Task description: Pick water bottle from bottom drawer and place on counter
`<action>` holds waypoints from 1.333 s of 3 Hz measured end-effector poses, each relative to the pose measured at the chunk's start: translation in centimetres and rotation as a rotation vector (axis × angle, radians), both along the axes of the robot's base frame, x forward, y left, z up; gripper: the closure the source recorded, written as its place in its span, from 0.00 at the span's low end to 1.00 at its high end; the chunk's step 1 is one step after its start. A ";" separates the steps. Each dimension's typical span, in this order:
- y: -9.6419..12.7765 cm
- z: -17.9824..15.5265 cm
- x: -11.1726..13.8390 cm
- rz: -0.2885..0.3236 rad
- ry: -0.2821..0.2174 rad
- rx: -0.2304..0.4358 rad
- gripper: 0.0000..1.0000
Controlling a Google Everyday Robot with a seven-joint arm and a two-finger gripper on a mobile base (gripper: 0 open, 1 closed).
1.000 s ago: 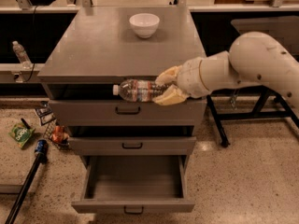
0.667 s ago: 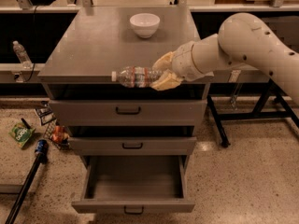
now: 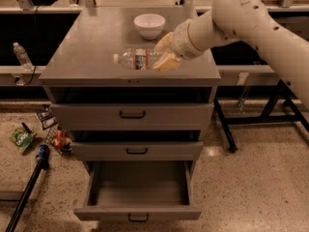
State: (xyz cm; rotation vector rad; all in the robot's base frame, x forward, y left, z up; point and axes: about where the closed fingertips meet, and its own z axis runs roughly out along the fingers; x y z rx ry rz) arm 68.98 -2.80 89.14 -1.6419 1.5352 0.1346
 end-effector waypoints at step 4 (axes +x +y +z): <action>2.7 0.2 9.3 0.029 0.101 0.042 0.58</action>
Offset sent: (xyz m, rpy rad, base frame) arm 0.1036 0.0227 0.0260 0.0609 0.0162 0.0377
